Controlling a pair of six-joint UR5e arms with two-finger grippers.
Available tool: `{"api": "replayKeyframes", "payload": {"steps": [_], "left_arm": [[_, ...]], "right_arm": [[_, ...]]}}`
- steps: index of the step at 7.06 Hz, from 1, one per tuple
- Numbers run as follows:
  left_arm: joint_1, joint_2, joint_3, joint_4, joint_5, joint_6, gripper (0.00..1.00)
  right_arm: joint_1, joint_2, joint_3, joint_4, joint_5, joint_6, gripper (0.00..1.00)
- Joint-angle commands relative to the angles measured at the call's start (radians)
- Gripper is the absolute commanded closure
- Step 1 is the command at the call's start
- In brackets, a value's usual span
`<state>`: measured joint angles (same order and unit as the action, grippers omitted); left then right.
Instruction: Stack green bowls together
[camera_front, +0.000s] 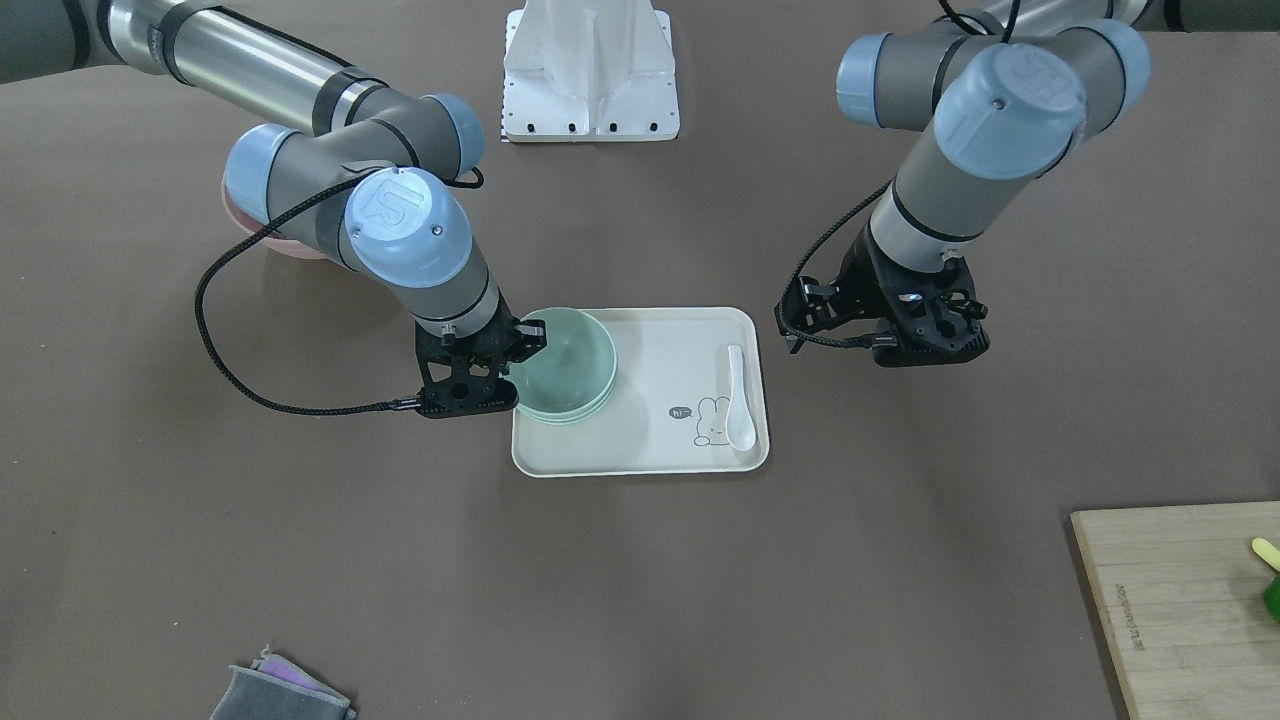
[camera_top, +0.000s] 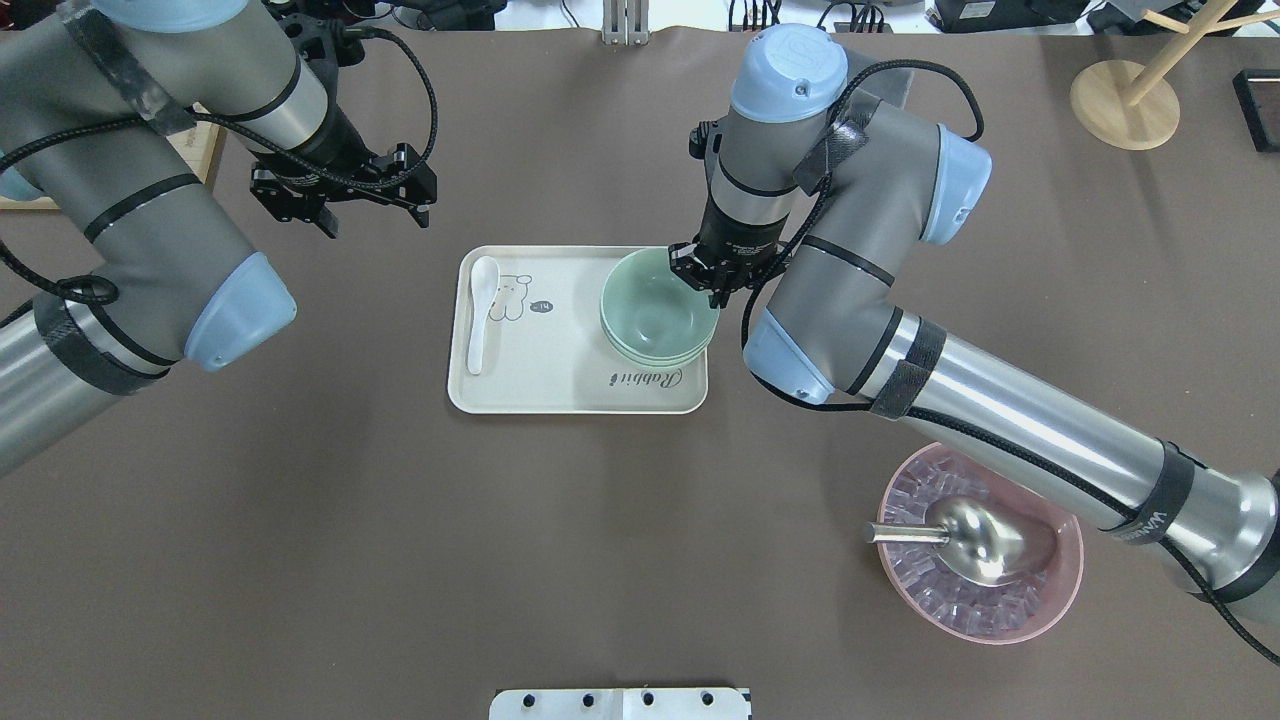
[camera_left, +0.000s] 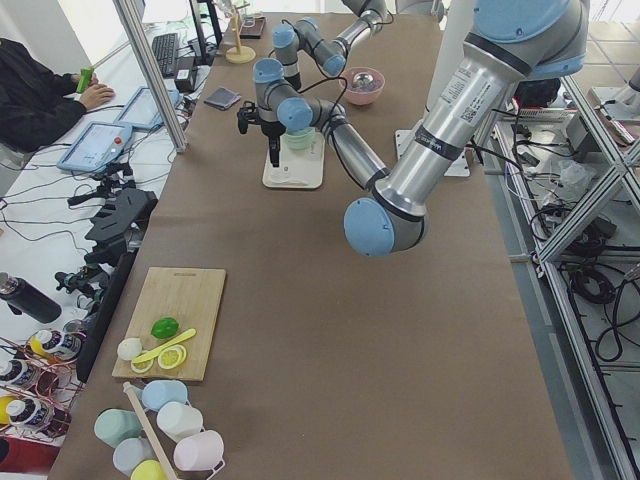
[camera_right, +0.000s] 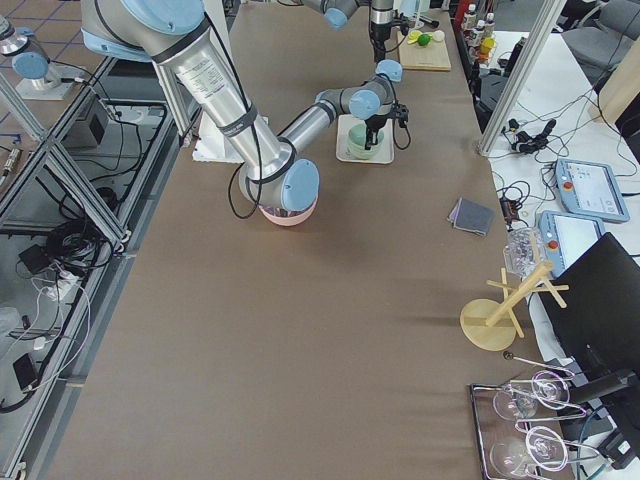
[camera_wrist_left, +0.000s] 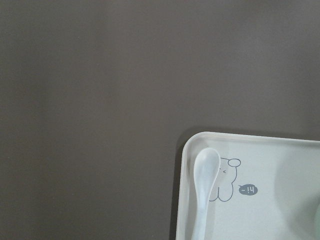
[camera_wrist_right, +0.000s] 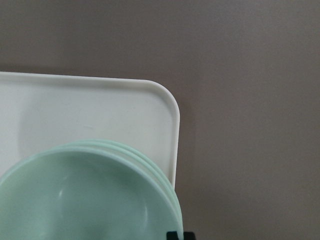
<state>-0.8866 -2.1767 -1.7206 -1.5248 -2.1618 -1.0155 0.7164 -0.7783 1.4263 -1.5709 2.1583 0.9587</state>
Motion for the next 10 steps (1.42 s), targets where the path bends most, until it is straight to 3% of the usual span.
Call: {"api": "replayKeyframes", "payload": {"steps": [1,2,3,6,7,8,10], "left_arm": [[0.0,0.0,0.003,0.0,-0.001,0.0,0.02],[0.0,0.0,0.004,0.0,-0.001,0.002,0.02],[0.0,-0.002,0.004,0.0,-0.001,0.0,0.02],[-0.002,-0.002,0.0,0.002,-0.004,0.006,0.02],[-0.011,-0.003,-0.007,0.014,-0.004,0.012,0.02],[-0.037,0.0,-0.01,0.02,-0.003,0.015,0.02],[-0.136,0.003,-0.039,0.194,-0.004,0.249,0.02]], "right_arm": [[0.0,0.001,0.0,0.0,0.0,0.0,0.86],[-0.002,0.001,0.0,0.0,-0.003,-0.002,0.4],[-0.005,0.001,0.009,0.0,-0.033,0.0,0.01],[0.006,0.01,0.035,-0.007,-0.017,0.015,0.0],[0.041,0.001,0.066,-0.021,0.024,0.02,0.0],[0.082,-0.002,0.119,-0.112,0.05,0.015,0.0],[0.161,-0.103,0.259,-0.25,0.052,-0.059,0.0]]}}
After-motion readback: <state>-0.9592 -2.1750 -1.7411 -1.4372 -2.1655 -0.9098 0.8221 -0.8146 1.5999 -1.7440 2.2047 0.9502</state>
